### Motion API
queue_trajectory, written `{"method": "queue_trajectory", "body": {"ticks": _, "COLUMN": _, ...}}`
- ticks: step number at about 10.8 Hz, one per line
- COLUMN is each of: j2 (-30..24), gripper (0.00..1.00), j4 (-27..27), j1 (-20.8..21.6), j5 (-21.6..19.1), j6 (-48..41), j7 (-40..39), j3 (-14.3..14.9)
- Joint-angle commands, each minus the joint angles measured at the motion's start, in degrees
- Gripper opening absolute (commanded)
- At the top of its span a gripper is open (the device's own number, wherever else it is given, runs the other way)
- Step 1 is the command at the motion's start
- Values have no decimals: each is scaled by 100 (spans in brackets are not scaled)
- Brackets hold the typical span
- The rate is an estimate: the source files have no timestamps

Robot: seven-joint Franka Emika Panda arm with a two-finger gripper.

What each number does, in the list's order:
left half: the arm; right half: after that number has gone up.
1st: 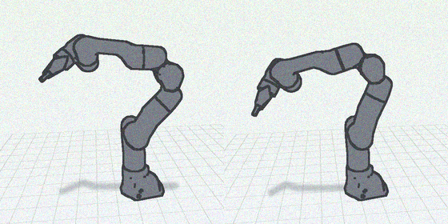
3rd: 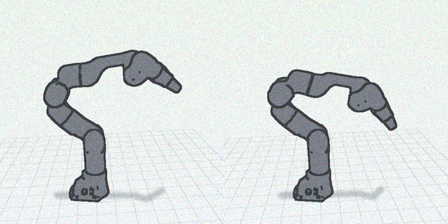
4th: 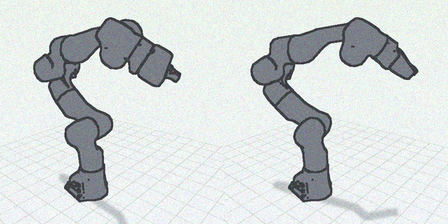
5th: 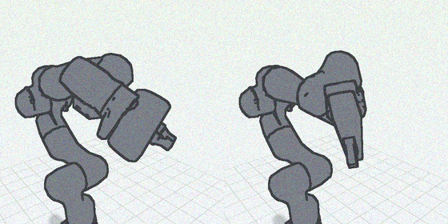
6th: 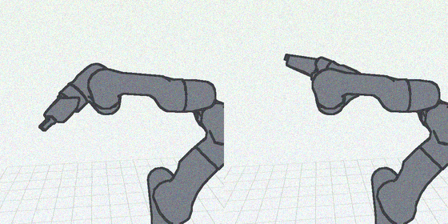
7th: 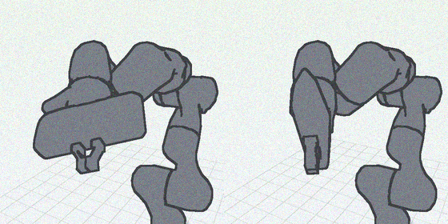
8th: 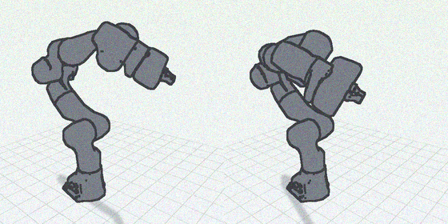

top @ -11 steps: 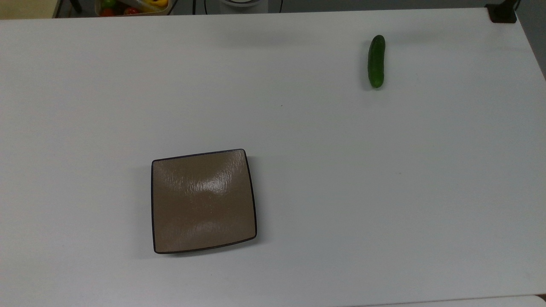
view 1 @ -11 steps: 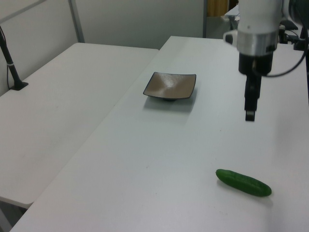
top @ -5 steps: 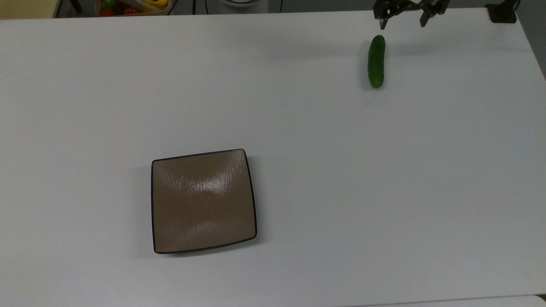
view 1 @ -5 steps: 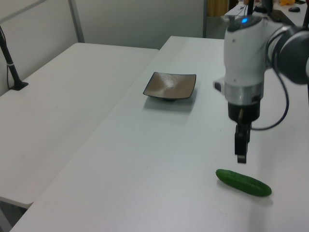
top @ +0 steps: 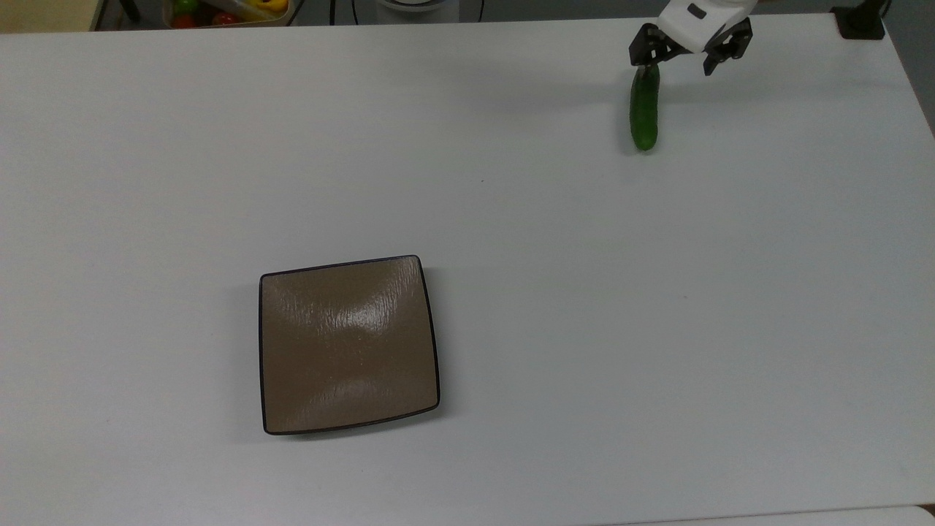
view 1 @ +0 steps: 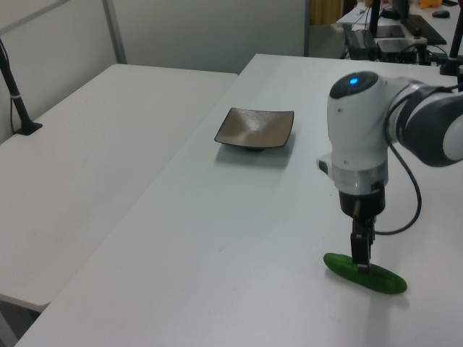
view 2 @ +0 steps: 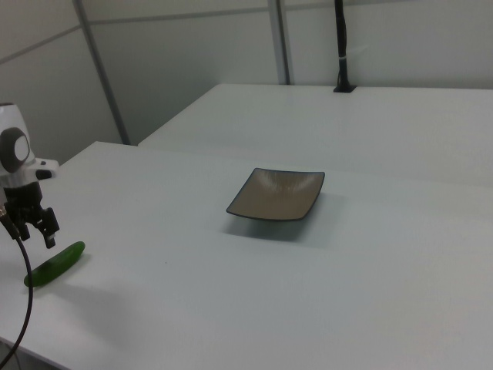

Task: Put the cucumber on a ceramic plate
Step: 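Move the open gripper over the green cucumber and lower it, then close the gripper around the middle of the cucumber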

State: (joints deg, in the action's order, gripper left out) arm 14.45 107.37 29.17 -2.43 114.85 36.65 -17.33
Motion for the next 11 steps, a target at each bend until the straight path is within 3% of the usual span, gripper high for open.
{"method": "queue_trajectory", "body": {"ticks": 1, "j2": 110, "gripper": 100, "j4": 319, "j1": 80, "j5": 32, "j6": 397, "j7": 97, "j3": 27}}
{"method": "queue_trajectory", "body": {"ticks": 9, "j2": 480, "gripper": 100, "j4": 363, "j1": 80, "j5": 331, "j6": 723, "j7": 96, "j3": 27}}
{"method": "queue_trajectory", "body": {"ticks": 11, "j2": 506, "gripper": 93, "j4": 355, "j1": 54, "j5": 349, "j6": 715, "j7": 105, "j3": 27}}
